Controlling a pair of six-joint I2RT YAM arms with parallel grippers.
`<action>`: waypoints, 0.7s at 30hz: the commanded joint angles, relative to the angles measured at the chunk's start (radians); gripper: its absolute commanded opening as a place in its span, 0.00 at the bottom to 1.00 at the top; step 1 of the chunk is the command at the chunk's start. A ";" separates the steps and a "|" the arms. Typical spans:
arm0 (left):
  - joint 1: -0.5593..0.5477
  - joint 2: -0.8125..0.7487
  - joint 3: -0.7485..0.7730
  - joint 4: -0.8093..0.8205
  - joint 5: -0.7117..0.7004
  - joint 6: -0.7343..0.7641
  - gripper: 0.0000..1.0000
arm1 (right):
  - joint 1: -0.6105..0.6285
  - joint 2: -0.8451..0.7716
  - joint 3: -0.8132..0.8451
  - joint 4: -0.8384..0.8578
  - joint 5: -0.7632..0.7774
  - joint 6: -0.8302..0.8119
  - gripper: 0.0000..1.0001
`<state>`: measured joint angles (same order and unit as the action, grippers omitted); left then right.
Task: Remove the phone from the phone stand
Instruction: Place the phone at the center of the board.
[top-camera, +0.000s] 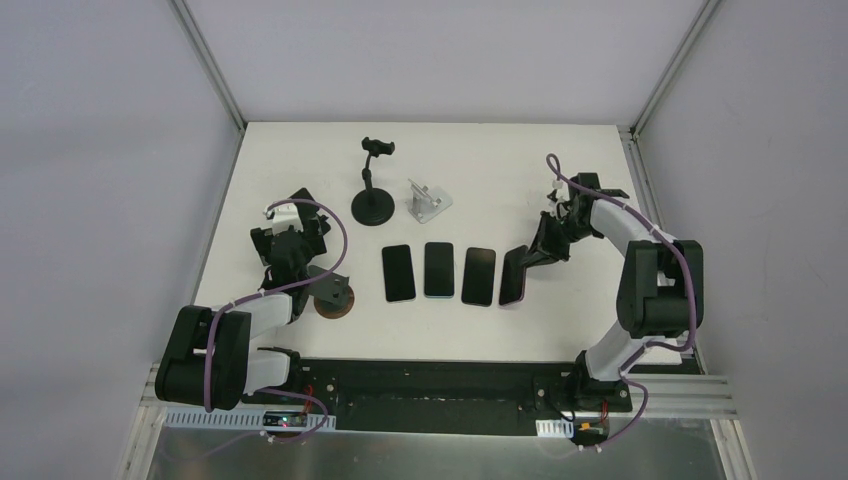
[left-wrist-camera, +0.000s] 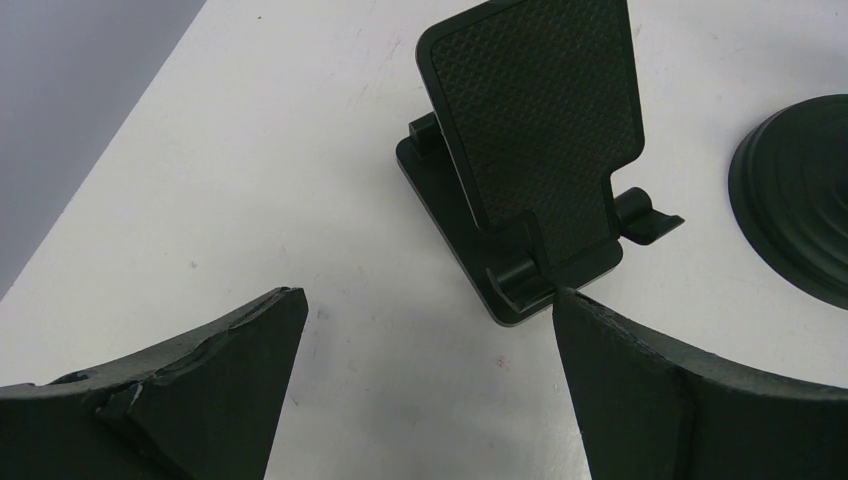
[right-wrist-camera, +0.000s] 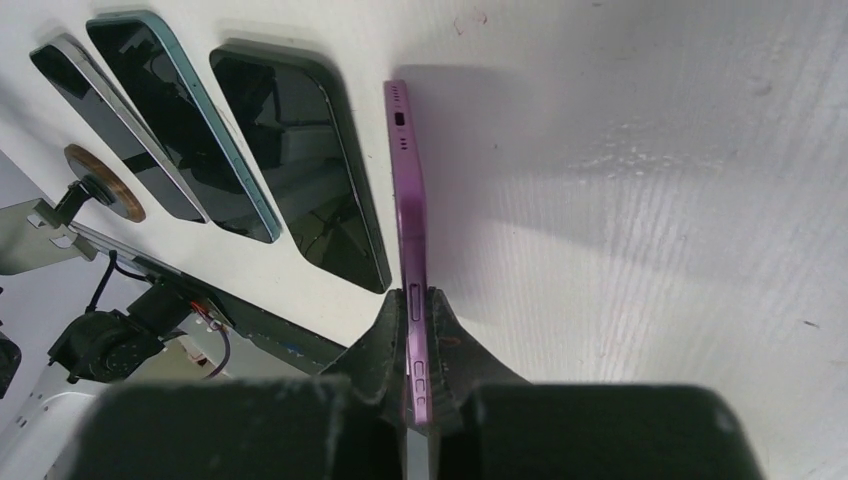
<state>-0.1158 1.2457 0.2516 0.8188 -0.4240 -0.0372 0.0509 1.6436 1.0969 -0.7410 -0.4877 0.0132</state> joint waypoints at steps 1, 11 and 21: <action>0.010 -0.005 -0.003 0.046 0.007 -0.010 0.99 | 0.006 0.041 -0.023 0.038 -0.037 -0.042 0.00; 0.010 -0.003 -0.003 0.046 0.006 -0.010 0.99 | 0.015 0.041 -0.020 0.022 -0.011 -0.052 0.31; 0.009 -0.004 -0.003 0.046 0.006 -0.010 0.99 | 0.017 0.050 -0.007 0.003 -0.007 -0.047 0.53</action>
<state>-0.1158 1.2457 0.2512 0.8188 -0.4240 -0.0372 0.0620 1.6825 1.0817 -0.7094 -0.5014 -0.0303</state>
